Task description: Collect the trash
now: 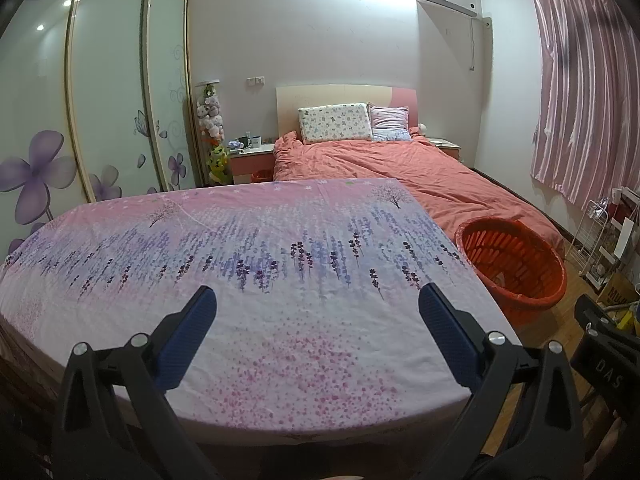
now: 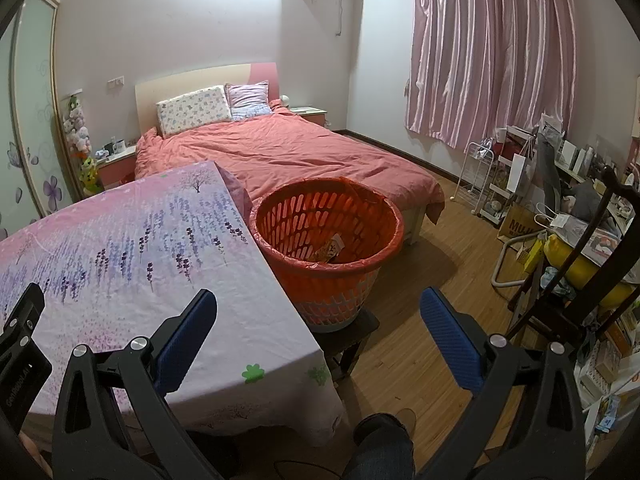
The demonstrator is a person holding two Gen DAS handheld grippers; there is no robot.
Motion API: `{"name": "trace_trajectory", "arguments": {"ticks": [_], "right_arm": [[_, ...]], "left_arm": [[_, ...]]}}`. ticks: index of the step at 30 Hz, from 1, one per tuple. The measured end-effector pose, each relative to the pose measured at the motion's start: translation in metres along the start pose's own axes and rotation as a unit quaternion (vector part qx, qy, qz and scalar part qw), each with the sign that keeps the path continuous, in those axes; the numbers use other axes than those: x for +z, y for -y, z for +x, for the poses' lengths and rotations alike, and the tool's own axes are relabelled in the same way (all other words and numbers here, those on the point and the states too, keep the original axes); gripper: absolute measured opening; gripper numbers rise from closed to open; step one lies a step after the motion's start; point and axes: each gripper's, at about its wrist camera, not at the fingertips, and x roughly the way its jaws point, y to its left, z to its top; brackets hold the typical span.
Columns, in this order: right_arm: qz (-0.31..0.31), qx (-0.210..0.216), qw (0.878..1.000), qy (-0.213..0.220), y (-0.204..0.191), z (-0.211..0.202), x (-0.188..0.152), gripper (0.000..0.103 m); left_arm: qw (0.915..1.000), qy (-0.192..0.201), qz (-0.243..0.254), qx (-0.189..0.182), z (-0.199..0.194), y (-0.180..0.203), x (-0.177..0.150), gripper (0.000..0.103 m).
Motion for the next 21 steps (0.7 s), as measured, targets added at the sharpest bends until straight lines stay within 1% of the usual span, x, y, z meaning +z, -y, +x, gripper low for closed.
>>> {"name": "trace_trajectory", "arguments": {"ticks": [21], "right_arm": [[0.000,0.001,1.000,-0.001,0.0004,0.0001,0.0002,0.101]], "left_arm": [[1.0000,-0.001,-0.001,-0.001,0.0002,0.0020,-0.0010,0.099]]}}
